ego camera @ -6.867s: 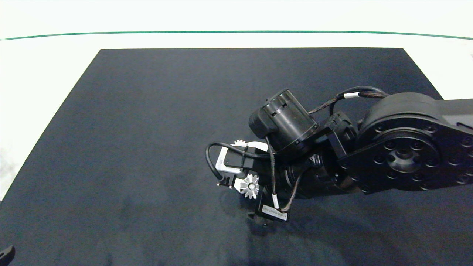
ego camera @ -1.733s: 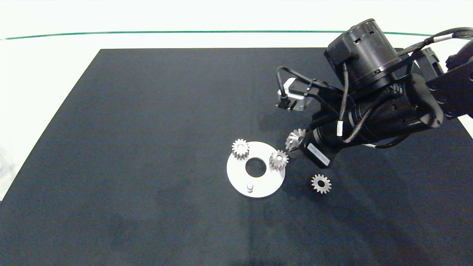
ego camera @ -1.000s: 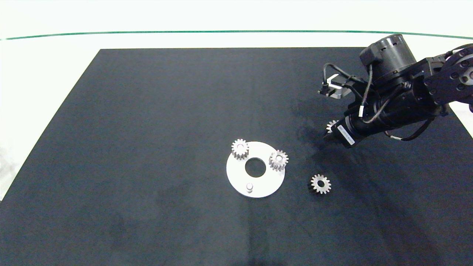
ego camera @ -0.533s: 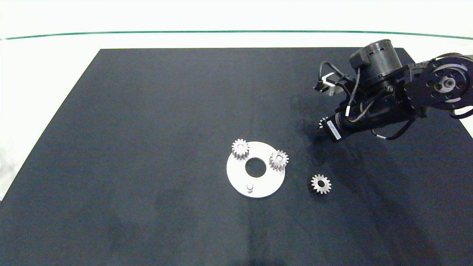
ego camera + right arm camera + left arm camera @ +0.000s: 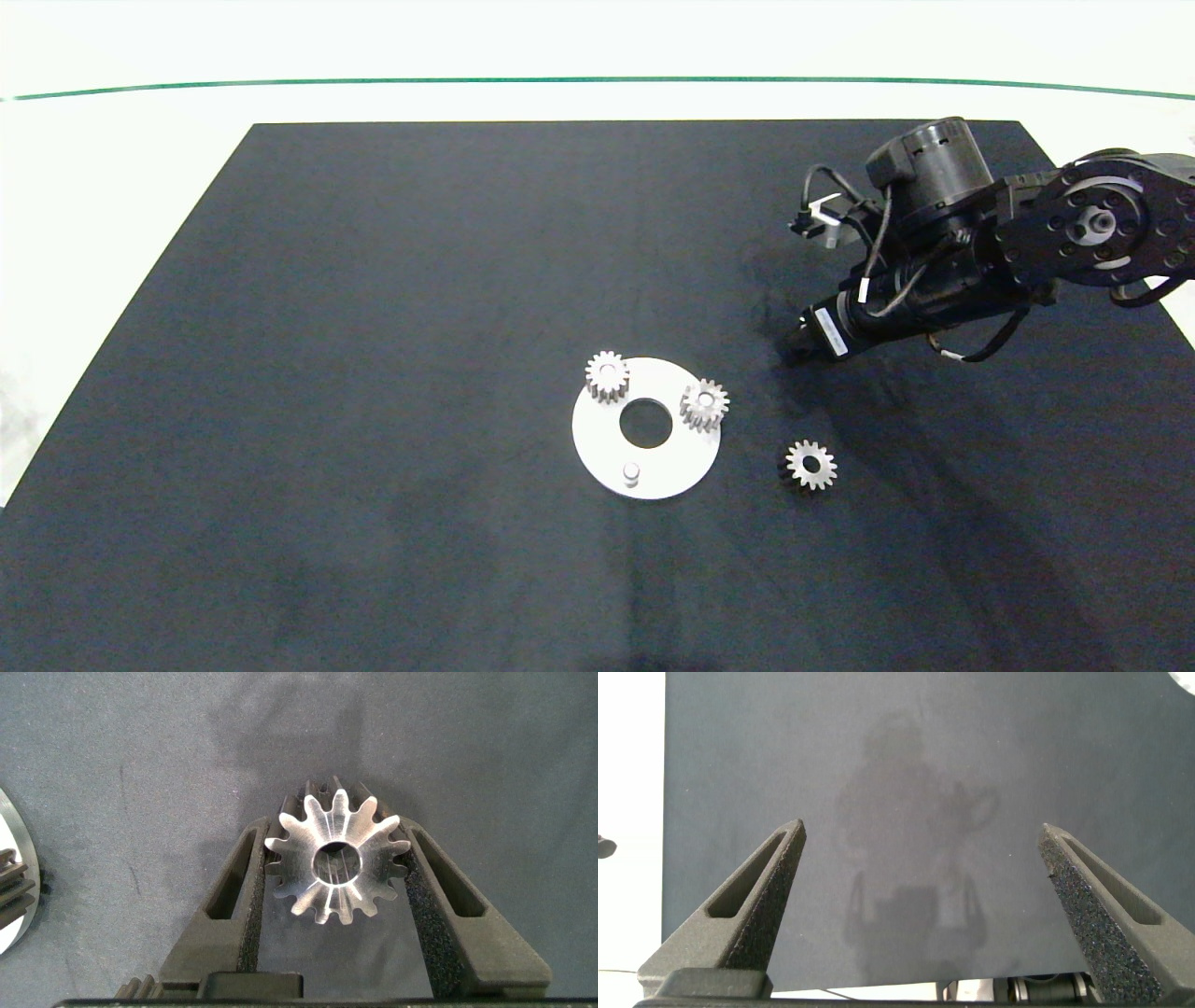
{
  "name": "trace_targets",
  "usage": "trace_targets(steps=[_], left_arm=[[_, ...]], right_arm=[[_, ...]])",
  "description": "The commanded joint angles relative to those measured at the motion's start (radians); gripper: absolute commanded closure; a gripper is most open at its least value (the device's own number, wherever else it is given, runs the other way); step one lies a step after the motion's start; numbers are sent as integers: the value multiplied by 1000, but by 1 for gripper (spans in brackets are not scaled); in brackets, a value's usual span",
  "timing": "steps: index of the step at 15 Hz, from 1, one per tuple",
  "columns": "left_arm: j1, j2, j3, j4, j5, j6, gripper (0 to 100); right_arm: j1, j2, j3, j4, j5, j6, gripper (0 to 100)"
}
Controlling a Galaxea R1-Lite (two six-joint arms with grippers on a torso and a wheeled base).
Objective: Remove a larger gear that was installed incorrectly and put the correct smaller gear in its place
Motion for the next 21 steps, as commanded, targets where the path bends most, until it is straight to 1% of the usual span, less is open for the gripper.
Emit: trace_targets(steps=[1,2,4,5,6,8,9,10,11,12,13,15,16,17,18,19,20,21], left_arm=[[0,-1,1,2,1,0,0],[0,-1,1,2,1,0,0],[0,-2,1,2,1,0,0],[0,-1,1,2,1,0,0],[-2,-1,1,2,2,0,0],[0,-1,1,2,2,0,0],[0,-2,1,2,2,0,0],[0,-4,1,2,2,0,0],[0,-8,1,4,2,0,0],[0,-12,1,4,2,0,0],[0,-16,1,4,4,0,0],[0,-21,1,5,4,0,0],[0,-21,1,4,4,0,0],[0,-21,0,4,4,0,0],[0,-21,0,4,4,0,0],[0,-21,1,4,4,0,0],[0,-21,1,4,4,0,0],[2,-21,1,4,4,0,0]], right_arm=[[0,4,-2,3,2,1,69],[0,4,-1,4,2,1,0],[0,-1,4,4,2,1,0],[0,-8,10,9,6,1,0],[1,-21,24,9,19,0,0],[1,-41,51,9,23,-3,0],[1,-65,74,9,42,-5,0],[3,-79,84,11,52,-6,0],[13,-128,111,14,82,-17,0],[18,-162,128,15,89,-49,0],[18,-195,148,17,102,-92,0],[27,-255,219,15,134,-138,0],[39,-281,251,15,140,-167,0],[52,-298,278,15,143,-203,0],[64,-311,298,14,155,-238,0],[76,-315,309,15,166,-262,0],[95,-317,315,14,168,-275,0],[113,-317,317,15,168,-276,0]])
